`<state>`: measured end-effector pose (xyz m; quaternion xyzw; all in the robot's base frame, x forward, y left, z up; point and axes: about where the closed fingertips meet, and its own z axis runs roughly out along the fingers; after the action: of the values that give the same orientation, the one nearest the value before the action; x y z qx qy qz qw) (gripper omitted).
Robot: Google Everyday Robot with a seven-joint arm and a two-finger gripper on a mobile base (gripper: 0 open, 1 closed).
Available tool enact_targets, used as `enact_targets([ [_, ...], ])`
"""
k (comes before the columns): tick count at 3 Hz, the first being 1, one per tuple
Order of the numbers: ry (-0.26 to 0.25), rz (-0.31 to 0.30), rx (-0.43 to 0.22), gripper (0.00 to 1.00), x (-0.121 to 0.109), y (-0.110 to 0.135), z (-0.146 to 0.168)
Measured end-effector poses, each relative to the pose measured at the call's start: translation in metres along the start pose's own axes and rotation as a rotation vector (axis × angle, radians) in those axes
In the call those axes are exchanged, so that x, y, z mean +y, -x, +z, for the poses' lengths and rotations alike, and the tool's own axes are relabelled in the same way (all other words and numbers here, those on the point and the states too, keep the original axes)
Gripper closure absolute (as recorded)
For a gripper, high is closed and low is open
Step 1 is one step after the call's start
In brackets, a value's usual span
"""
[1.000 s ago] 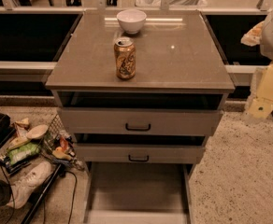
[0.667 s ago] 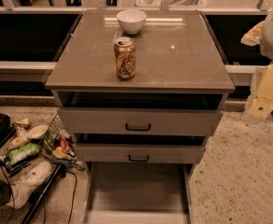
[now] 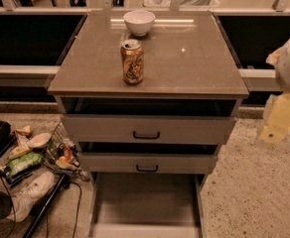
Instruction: Close bottom drawer
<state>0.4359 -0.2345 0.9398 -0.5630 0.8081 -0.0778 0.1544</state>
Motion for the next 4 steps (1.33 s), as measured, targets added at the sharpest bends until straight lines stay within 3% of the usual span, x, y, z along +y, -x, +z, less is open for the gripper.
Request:
enact_targets([
  [2, -0.001, 0.160, 0.063, 0.00, 0.043, -0.070, 0.117],
  [4, 0.003, 0.215, 0.129, 0.00, 0.080, -0.110, 0.215],
])
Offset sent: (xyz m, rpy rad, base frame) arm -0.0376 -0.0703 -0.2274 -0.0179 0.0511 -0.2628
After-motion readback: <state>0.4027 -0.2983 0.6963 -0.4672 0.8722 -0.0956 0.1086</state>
